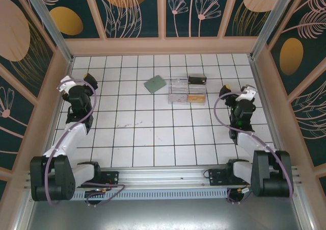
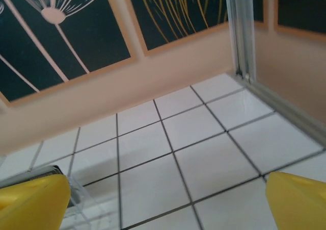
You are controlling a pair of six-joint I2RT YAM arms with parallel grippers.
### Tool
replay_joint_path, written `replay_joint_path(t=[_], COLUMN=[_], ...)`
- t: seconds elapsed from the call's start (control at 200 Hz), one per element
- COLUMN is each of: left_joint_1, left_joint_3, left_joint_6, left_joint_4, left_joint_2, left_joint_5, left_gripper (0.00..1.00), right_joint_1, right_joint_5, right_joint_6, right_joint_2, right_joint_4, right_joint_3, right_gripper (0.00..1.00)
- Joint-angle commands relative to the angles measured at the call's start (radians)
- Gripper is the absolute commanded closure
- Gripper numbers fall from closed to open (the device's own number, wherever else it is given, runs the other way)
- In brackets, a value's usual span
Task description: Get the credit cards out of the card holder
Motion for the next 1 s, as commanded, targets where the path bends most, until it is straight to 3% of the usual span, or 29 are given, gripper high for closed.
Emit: replay_joint_path(t=[0.0, 0.125, 0.23, 0.35, 0.44, 0.616, 0.996], left_joint_1=[0.000, -0.003, -0.037, -0.154, -0.220, -0.336, -0.465], left_joint_3=[0.038, 0.082, 0.092, 0.150, 0.214, 0.433, 0.751], left_joint_6=[-0.173, -0.186, -0.197, -0.151, -0.125, -0.043, 0.102], left_joint_4=[-0.150, -0.142, -0.087, -0.081, -0.056, -0.118, -0.290], left_joint_2=[-0.004, 0.062, 0.122, 0.212, 0.324, 0.587, 0.898], left_joint_5=[0.040, 0.215, 0.330, 0.311, 0.383, 0.445, 0.406], left_gripper=[0.03, 0.01, 0.03, 0.05, 0.07, 0.25, 0.25], right_joint_1=[-0.025, -0.025, -0.023, 0.002, 0.061, 0.191, 0.215], right_joint_5=[-0.090, -0.094, -0.182, -0.244, -0.222, -0.115, -0.093], right_joint_6=[0.200, 0.375, 0.408, 0.400, 0.362, 0.285, 0.276], right_joint_2=[-0.062, -0.077, -0.077, -0.085, -0.097, -0.091, -0.119], right_joint_4=[-0.181, -0.307, -0.301, -0.330, -0.347, -0.368, -0.435], right_joint_3=[0.075, 0.125, 0.123, 0.131, 0.132, 0.152, 0.186], right_gripper=[0.01, 0.01, 0.01, 0.01, 0.01, 0.01, 0.01])
